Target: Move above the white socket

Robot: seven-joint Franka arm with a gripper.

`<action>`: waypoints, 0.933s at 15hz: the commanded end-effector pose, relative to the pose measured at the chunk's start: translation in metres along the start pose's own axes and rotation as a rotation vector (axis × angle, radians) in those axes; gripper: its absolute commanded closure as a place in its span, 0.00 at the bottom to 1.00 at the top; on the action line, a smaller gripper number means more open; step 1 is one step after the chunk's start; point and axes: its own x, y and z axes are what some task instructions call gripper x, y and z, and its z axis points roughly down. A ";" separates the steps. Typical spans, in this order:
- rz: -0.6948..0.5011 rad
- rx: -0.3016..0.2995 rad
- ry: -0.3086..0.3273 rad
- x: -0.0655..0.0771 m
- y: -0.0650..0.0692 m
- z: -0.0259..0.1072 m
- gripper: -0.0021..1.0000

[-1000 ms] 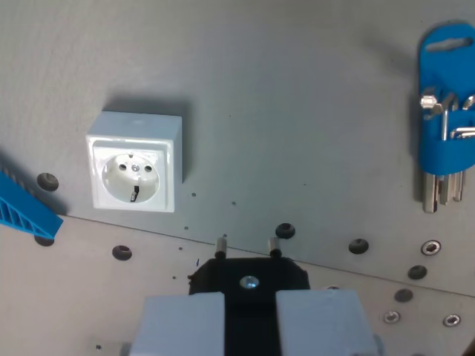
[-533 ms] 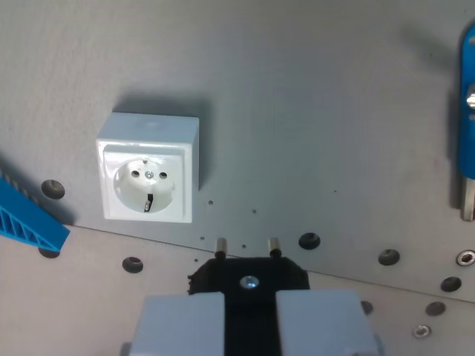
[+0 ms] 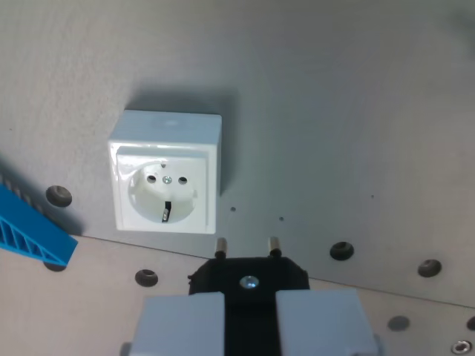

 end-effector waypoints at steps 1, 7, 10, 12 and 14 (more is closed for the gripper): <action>0.036 -0.017 0.095 -0.005 -0.009 0.016 1.00; 0.041 -0.010 0.095 -0.014 -0.024 0.044 1.00; 0.041 -0.006 0.095 -0.019 -0.030 0.057 1.00; 0.044 -0.006 0.095 -0.021 -0.034 0.063 1.00; 0.044 -0.004 0.096 -0.024 -0.037 0.069 1.00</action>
